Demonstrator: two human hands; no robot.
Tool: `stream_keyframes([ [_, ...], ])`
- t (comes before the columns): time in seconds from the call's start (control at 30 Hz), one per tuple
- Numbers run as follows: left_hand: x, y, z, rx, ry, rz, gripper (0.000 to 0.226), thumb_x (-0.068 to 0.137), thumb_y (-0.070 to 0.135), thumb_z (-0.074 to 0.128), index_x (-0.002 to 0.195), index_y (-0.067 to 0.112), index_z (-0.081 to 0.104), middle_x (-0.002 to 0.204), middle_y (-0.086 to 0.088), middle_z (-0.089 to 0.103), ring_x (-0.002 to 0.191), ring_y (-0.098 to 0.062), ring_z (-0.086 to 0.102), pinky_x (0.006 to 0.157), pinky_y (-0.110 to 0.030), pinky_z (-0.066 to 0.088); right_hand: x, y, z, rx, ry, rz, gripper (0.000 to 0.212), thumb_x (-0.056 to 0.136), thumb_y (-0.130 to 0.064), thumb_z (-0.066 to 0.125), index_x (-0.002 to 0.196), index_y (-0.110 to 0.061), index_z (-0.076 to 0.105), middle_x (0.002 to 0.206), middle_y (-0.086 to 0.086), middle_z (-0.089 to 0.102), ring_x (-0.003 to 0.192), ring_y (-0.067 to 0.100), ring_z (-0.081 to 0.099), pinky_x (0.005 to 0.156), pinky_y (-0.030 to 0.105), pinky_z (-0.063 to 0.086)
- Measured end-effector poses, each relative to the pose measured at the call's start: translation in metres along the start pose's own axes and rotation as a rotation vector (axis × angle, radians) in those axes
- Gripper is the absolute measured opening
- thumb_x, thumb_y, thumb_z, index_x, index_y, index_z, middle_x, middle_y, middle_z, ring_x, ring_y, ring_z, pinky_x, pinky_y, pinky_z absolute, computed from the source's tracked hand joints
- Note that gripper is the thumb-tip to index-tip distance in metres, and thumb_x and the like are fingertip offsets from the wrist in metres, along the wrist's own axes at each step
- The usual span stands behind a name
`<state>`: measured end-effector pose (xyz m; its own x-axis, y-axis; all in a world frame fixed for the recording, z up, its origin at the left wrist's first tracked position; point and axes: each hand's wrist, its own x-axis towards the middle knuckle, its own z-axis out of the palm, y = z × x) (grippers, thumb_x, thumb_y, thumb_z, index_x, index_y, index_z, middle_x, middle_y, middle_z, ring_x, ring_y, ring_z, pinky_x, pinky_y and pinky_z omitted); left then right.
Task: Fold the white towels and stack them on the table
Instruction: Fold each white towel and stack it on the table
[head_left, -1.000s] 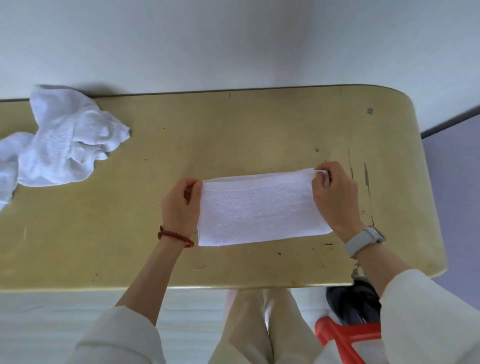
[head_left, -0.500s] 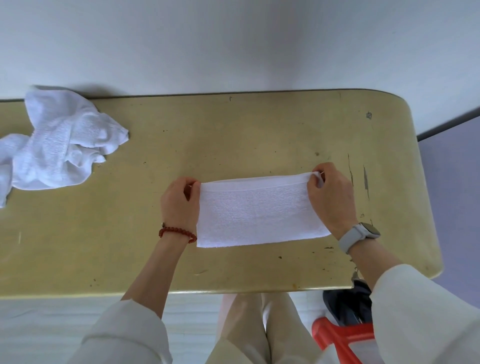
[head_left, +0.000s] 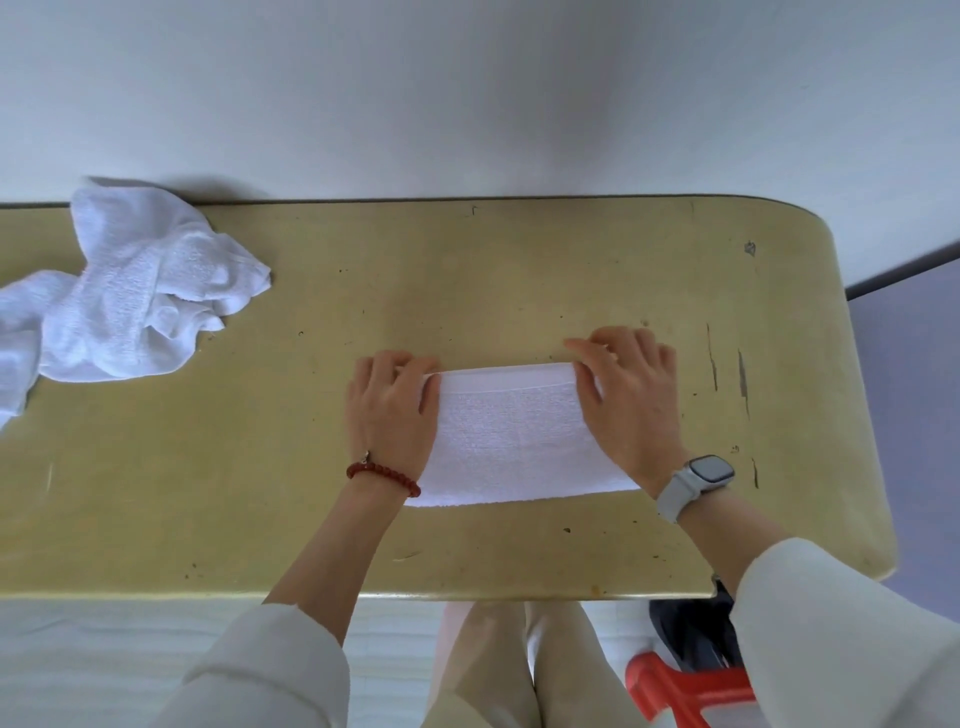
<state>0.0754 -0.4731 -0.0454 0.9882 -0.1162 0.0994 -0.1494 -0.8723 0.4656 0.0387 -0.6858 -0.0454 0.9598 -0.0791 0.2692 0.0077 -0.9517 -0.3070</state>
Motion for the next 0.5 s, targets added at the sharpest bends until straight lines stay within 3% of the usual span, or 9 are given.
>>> stream_keyframes([
  [0.17, -0.003, 0.013, 0.016, 0.018, -0.032, 0.199, 0.024, 0.082, 0.028, 0.049, 0.080, 0.018, 0.071, 0.086, 0.001, 0.064, 0.090, -0.015, 0.041, 0.075, -0.028, 0.034, -0.001, -0.018, 0.015, 0.028, -0.116, -0.079, 0.024, 0.082, -0.021, 0.044, 0.086, -0.016, 0.067, 0.089, 0.002, 0.060, 0.087, 0.017, 0.041, 0.071, 0.035, 0.039],
  [0.27, -0.002, 0.015, 0.019, 0.025, -0.051, 0.157, 0.022, 0.080, 0.030, 0.051, 0.078, 0.018, 0.069, 0.087, 0.002, 0.063, 0.090, -0.014, 0.040, 0.077, -0.025, 0.031, -0.002, -0.020, 0.019, 0.038, -0.125, -0.080, 0.022, 0.082, -0.021, 0.045, 0.084, -0.015, 0.066, 0.088, 0.002, 0.060, 0.086, 0.018, 0.042, 0.070, 0.036, 0.040],
  [0.37, 0.000, 0.016, 0.019, 0.007, -0.084, 0.105, 0.006, 0.076, 0.020, 0.065, 0.080, 0.016, 0.067, 0.088, 0.001, 0.063, 0.092, -0.017, 0.043, 0.078, -0.029, 0.032, 0.001, -0.021, 0.019, 0.042, -0.152, -0.075, 0.020, 0.081, -0.020, 0.044, 0.080, -0.015, 0.063, 0.087, 0.000, 0.060, 0.085, 0.018, 0.045, 0.071, 0.034, 0.037],
  [0.5, 0.002, 0.019, 0.018, 0.016, -0.111, 0.147, 0.013, 0.072, 0.012, 0.069, 0.083, 0.017, 0.070, 0.088, 0.000, 0.062, 0.092, -0.013, 0.039, 0.080, -0.033, 0.032, 0.004, -0.023, 0.017, 0.067, -0.173, -0.089, 0.018, 0.080, -0.018, 0.042, 0.078, -0.015, 0.059, 0.082, -0.003, 0.061, 0.078, 0.021, 0.053, 0.071, 0.033, 0.036],
])
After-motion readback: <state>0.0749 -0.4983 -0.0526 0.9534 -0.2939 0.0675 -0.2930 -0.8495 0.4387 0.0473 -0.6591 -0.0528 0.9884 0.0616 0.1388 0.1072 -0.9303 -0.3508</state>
